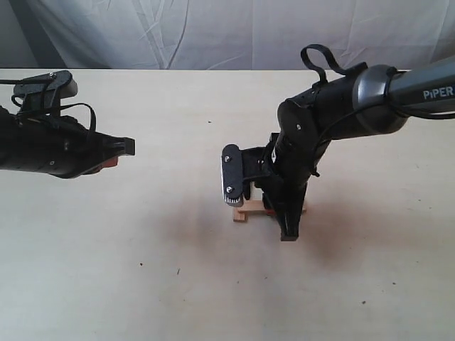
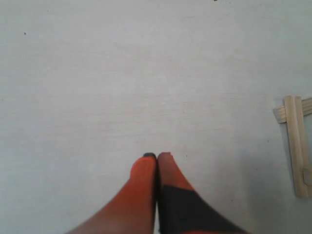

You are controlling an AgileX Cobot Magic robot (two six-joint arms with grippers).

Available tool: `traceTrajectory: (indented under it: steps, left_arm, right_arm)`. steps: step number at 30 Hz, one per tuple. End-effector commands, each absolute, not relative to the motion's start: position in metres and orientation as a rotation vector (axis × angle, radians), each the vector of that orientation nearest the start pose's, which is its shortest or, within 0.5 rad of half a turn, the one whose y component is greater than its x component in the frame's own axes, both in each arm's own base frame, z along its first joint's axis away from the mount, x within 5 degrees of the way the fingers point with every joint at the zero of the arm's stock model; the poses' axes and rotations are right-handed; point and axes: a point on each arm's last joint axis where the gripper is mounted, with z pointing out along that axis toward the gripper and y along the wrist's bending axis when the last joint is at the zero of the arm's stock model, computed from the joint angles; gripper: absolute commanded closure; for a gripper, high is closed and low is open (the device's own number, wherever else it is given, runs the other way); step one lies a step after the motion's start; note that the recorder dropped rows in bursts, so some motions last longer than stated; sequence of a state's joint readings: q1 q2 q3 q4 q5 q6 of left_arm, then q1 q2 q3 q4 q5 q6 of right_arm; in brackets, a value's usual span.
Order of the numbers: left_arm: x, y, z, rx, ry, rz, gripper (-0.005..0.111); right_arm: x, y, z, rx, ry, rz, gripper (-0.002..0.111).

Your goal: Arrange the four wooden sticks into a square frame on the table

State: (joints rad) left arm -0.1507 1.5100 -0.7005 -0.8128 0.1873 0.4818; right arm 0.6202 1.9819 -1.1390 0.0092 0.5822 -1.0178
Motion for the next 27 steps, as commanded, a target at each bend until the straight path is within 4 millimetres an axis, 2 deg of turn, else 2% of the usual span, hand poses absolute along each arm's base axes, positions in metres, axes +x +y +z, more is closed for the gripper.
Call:
traceTrajectory:
  steps: [1,4,6,9,10,13,17,21,23,24,25,26,27]
  left_arm:
    - [0.278,-0.055,0.189,-0.149,2.443,-0.372,0.107]
    - [0.278,-0.055,0.189,-0.160,2.441,-0.378,0.107]
    - [0.278,-0.055,0.189,-0.176,2.441,-0.389,0.107]
    - [0.277,-0.060,0.189,-0.166,2.445,-0.404,0.107]
    - [0.276,-0.065,0.189,-0.144,2.448,-0.411,0.107]
    - [0.274,-0.080,0.189,-0.124,2.438,-0.438,0.107]
    - [0.275,-0.098,0.183,-0.153,2.412,-0.435,0.107]
    - [0.278,-0.120,0.160,-0.137,2.482,-0.444,0.107]
    - [0.281,-0.136,0.148,-0.146,2.527,-0.474,0.107]
    - [0.283,-0.144,0.144,-0.125,2.539,-0.480,0.107]
    - [0.284,-0.146,0.144,-0.122,2.536,-0.476,0.107]
    - [0.287,-0.150,0.143,-0.135,2.537,-0.488,0.107]
    - [0.287,-0.152,0.142,-0.142,2.545,-0.503,0.107]
  right_arm:
    - [0.299,0.214,0.128,-2.074,2.022,-0.050,0.065]
    - [0.297,0.214,0.145,-1.969,2.071,-0.022,0.063]
    - [0.297,0.210,0.168,-1.803,2.133,-0.019,0.063]
    - [0.311,0.183,0.186,-1.473,2.316,0.002,0.063]
    - [0.318,0.171,0.187,-1.319,2.406,0.025,0.063]
    - [0.328,0.149,0.185,-1.046,2.554,0.082,0.063]
    - [0.330,0.133,0.183,-0.850,2.673,0.153,0.063]
    - [0.334,0.129,0.174,-0.716,2.740,0.149,0.063]
    - [0.335,0.129,0.161,-0.650,2.797,0.154,0.070]
    - [0.334,0.129,0.153,-0.640,2.841,0.153,0.083]
    - [0.334,0.129,0.150,-0.644,2.855,0.152,0.090]
    - [0.333,0.129,0.149,-0.636,2.868,0.158,0.107]
    - [0.334,0.129,0.149,-0.612,2.871,0.162,0.109]
